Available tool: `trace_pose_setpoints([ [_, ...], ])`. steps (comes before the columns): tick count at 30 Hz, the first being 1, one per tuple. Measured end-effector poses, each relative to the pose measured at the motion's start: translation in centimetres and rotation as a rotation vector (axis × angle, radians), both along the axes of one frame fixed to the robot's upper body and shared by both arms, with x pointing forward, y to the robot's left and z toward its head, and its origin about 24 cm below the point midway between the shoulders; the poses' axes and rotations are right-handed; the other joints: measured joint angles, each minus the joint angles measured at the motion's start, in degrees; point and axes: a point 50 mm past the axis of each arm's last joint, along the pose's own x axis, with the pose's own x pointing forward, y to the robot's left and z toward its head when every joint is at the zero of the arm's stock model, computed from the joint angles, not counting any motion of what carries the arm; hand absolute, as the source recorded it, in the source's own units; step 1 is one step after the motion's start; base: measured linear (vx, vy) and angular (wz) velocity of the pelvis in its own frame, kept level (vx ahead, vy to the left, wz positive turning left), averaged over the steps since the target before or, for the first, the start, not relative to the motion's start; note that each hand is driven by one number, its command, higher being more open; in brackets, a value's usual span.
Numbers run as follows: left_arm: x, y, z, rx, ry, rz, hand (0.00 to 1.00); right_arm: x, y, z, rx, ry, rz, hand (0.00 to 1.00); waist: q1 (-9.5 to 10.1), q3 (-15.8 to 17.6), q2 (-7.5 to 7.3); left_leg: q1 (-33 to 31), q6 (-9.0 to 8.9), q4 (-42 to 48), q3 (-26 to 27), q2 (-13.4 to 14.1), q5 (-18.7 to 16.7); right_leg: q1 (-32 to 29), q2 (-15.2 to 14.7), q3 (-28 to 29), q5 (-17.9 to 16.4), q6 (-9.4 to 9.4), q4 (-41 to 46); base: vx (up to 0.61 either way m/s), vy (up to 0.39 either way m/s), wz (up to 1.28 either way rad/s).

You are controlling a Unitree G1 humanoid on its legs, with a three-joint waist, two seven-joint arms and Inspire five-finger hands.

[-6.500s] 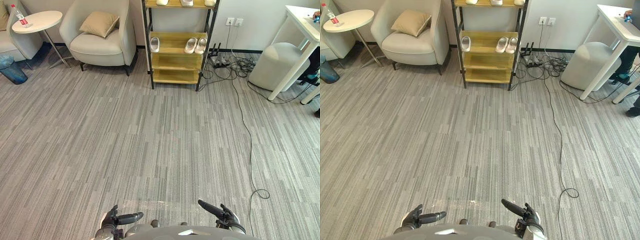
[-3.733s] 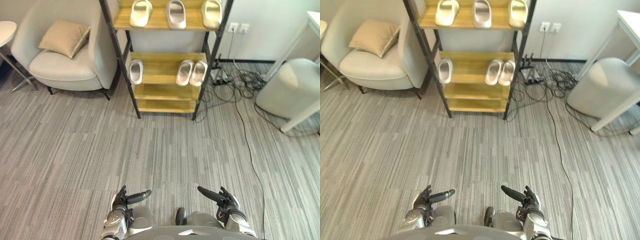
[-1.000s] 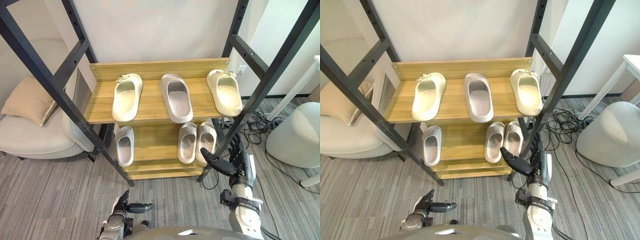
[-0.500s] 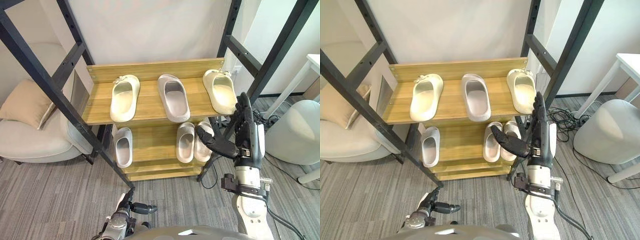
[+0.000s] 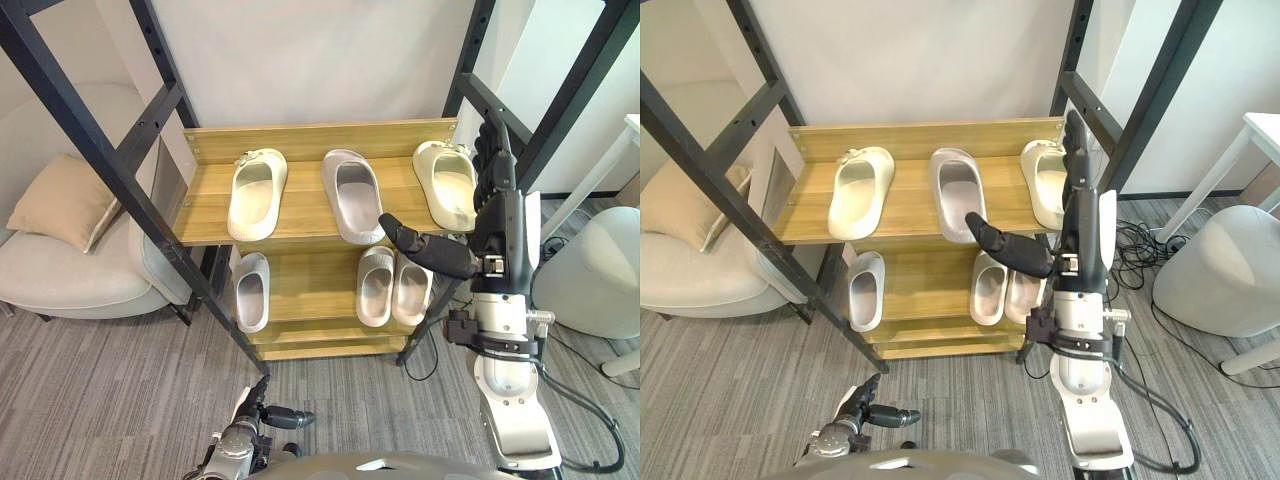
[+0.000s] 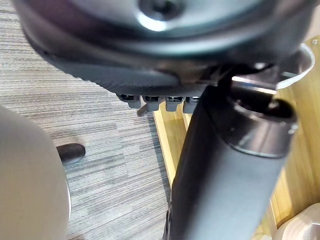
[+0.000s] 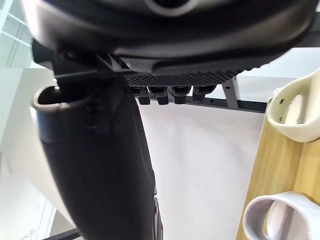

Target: Organize the slippers on the shoe rack

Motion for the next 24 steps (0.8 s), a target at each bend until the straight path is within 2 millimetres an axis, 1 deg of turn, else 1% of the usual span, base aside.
trace_pose_setpoints([
  [1, 0.0, 0.0, 0.0, 0.000, 0.000, 0.000, 1.00, 0.0, 0.0, 0.0, -0.001, -0.001, 0.000, 1.00, 0.00, 0.00, -0.01, 0.00, 0.01, -0.03, -0.02, 0.00, 0.02, 0.00, 0.00, -0.02, 0.00, 0.00, 0.00, -0.01, -0.024, 0.12],
  [4, 0.1, 0.2, 0.1, -0.005, -0.005, 0.000, 1.00, 1.8, -0.6, 0.8, -0.049, -0.026, -0.011, 1.00, 0.22, 0.08, -0.75, 0.01, -0.03, -1.09, -0.64, -0.05, 0.77, -0.13, 0.04, -0.70, 0.00, 0.00, -0.07, -0.01, -0.019, 0.10],
  [10, 0.1, 0.3, 0.1, -0.007, -0.006, 0.003, 1.00, 3.8, -1.1, 0.8, -0.119, 0.000, -0.022, 1.00, 0.59, -0.04, -1.01, -0.03, 0.09, -2.39, -1.07, -0.23, 1.42, -0.44, 0.02, -1.11, 0.03, 0.04, -0.39, 0.00, -0.009, 0.03],
  [12, 0.2, 0.4, 0.1, -0.009, -0.007, 0.004, 1.00, 4.7, -1.5, 0.7, -0.147, 0.022, -0.032, 1.00, 0.78, -0.04, -1.12, -0.31, 0.10, -2.41, -1.45, -0.32, 1.44, -0.43, 0.01, -1.41, 0.09, 0.13, -0.59, 0.01, -0.017, 0.12],
  [13, 0.2, 0.5, 0.2, -0.012, -0.009, 0.013, 1.00, 5.6, -1.9, 0.4, -0.176, 0.055, -0.045, 1.00, 0.92, 0.03, -1.28, -0.66, 0.14, -2.40, -2.10, -0.41, 1.48, -0.42, -0.01, -1.93, 0.12, 0.17, -0.76, 0.01, -0.019, 0.18],
  [17, 0.3, 0.8, 0.3, -0.018, -0.017, 0.037, 1.00, 7.2, -2.9, -0.4, -0.219, 0.130, -0.080, 1.00, 1.28, 0.34, -1.80, -1.48, 0.15, -2.27, -2.88, -0.45, 1.51, -0.52, 0.00, -2.28, 0.42, 0.54, -1.31, 0.01, -0.017, 0.13],
  [22, 0.4, 0.8, 0.3, -0.020, -0.022, 0.037, 1.00, 8.1, -3.9, -1.1, -0.265, 0.191, -0.108, 1.00, 1.32, 0.36, -1.79, -2.23, 0.19, -2.11, -3.80, -0.48, 1.47, -0.73, 0.02, -2.21, 0.94, 0.81, -1.28, 0.01, -0.002, 0.09],
  [24, 0.4, 0.8, 0.3, -0.021, -0.024, 0.037, 1.00, 8.5, -4.1, -1.2, -0.268, 0.202, -0.112, 1.00, 1.34, 0.42, -1.70, -2.78, 0.22, -1.92, -3.78, -0.47, 1.45, -1.31, 0.02, -2.06, 1.29, 0.81, -1.22, -0.01, 0.001, 0.02],
])
